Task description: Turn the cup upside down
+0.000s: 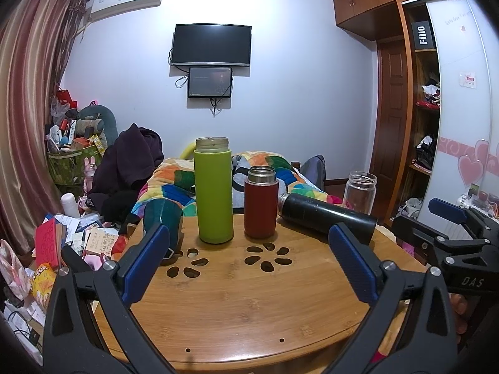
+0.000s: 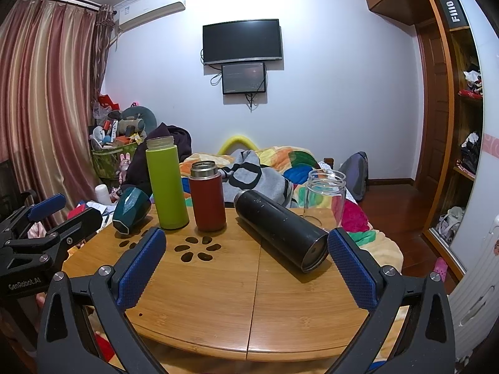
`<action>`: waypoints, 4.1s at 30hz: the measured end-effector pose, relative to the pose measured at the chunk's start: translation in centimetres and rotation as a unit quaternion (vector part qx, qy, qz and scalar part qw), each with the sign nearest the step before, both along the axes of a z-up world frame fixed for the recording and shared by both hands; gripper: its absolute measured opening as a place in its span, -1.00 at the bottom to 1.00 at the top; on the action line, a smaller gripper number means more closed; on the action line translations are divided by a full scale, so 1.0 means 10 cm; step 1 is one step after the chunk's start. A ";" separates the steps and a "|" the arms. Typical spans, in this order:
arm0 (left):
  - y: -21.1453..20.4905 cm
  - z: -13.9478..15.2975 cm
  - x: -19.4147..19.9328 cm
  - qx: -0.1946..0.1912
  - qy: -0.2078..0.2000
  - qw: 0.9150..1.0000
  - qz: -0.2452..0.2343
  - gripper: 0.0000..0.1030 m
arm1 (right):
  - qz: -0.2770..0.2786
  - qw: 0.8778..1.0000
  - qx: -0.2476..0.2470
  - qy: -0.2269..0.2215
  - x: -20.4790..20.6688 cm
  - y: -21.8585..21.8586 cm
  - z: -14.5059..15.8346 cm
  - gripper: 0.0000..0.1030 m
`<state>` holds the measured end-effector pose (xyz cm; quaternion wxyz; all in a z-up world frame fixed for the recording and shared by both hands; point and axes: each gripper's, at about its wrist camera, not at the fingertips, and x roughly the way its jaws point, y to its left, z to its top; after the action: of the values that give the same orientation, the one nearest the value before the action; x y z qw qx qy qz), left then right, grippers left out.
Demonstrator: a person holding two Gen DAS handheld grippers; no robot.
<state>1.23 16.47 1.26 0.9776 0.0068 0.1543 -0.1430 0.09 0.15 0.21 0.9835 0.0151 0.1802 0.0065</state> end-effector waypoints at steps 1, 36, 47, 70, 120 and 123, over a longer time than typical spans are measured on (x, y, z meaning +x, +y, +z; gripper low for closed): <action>0.00 0.01 0.00 0.000 0.000 1.000 0.000 1.00 | 0.000 1.000 0.000 0.000 0.00 0.00 0.00 1.00; 0.02 -0.02 0.00 -0.003 -0.001 1.000 0.003 1.00 | 0.008 1.000 0.003 0.001 -0.02 0.05 0.02 1.00; 0.02 -0.02 0.00 -0.003 -0.001 1.000 0.003 1.00 | 0.008 1.000 0.002 0.002 -0.02 0.05 0.02 1.00; 0.00 -0.09 0.16 0.019 0.024 1.000 0.003 1.00 | 0.038 0.998 -0.012 0.058 0.36 -0.10 -0.07 1.00; 0.55 -0.38 0.66 -0.072 0.112 0.991 0.024 1.00 | 0.151 0.895 -0.215 0.360 2.01 0.02 -0.61 0.21; 0.53 -0.38 0.65 -0.071 0.113 0.991 0.022 1.00 | 0.165 0.897 -0.218 0.347 1.83 0.07 -0.61 0.21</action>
<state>7.73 21.80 -2.49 0.9548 -0.0821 0.2532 -0.1319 18.40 0.88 -5.92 0.8221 -0.2281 0.5068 0.1236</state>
